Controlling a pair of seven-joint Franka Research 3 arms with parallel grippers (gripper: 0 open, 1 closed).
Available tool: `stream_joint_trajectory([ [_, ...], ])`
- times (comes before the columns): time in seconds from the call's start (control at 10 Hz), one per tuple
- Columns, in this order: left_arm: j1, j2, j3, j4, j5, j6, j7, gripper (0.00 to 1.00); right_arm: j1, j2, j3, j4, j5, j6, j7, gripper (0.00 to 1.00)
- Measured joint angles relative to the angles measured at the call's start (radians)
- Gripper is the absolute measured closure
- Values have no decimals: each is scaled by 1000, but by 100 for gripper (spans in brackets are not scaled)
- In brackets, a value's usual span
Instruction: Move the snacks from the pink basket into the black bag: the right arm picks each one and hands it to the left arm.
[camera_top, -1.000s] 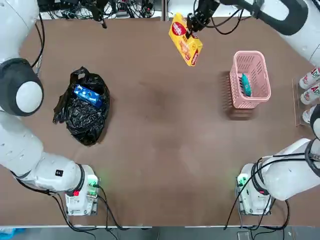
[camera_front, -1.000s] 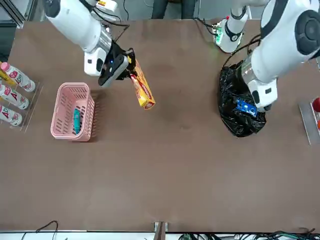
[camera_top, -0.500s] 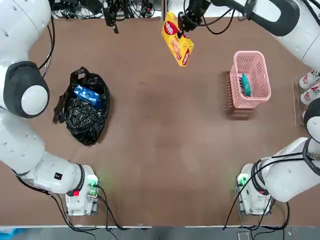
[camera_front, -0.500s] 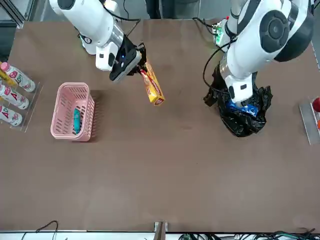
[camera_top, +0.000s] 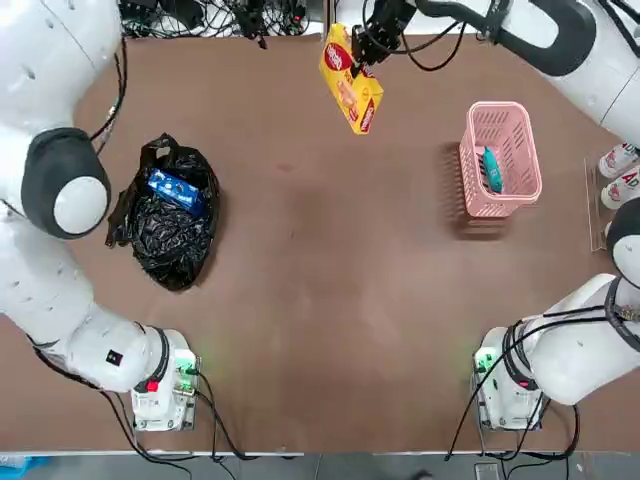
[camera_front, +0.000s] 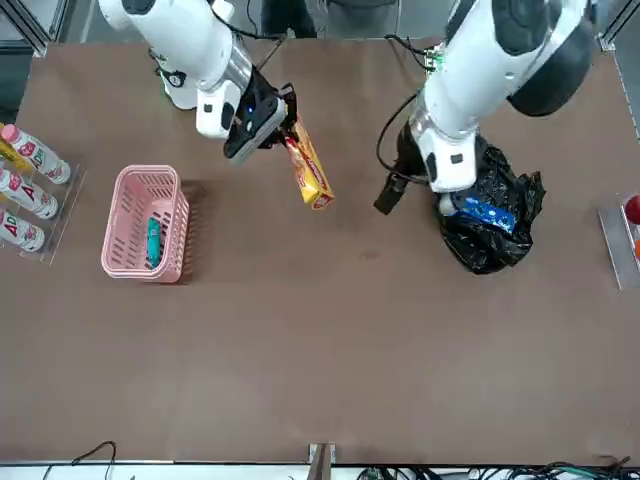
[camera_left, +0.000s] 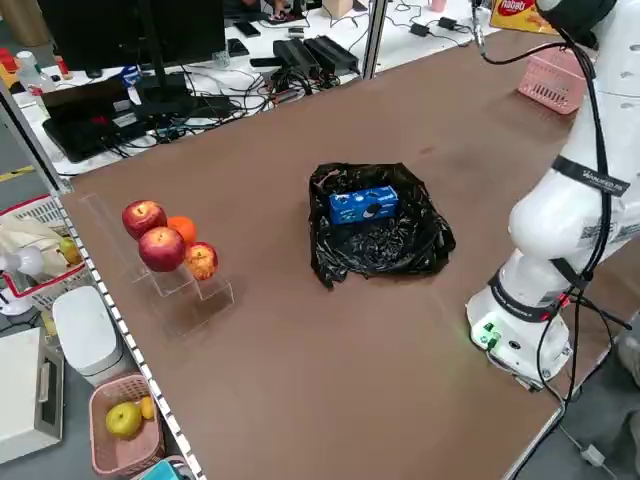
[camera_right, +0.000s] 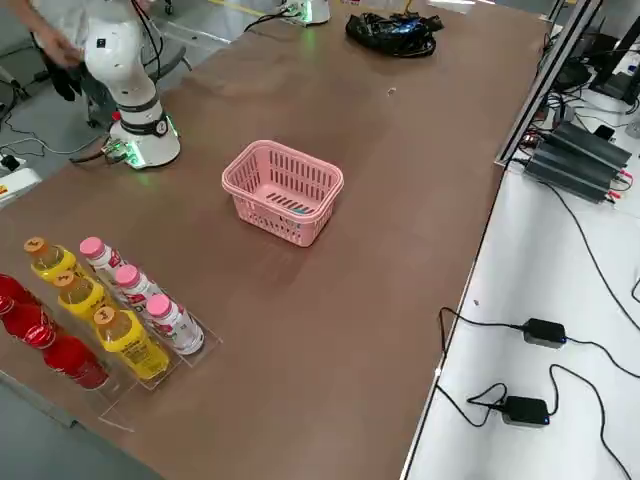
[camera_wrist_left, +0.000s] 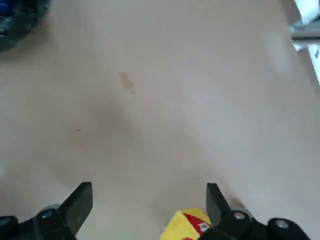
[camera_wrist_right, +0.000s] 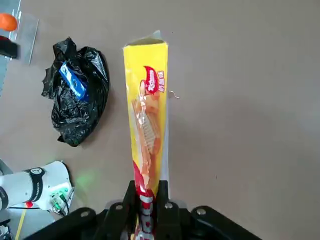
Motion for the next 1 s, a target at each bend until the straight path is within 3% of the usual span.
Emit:
stream_joint_trajectory([
  [0.4,-47,20,-2,37,0,42,38,0,5,6,0,0,0,14,1,81],
  [1.0,-97,51,0,60,0,218,46,0,6,7,0,0,0,17,1,81],
])
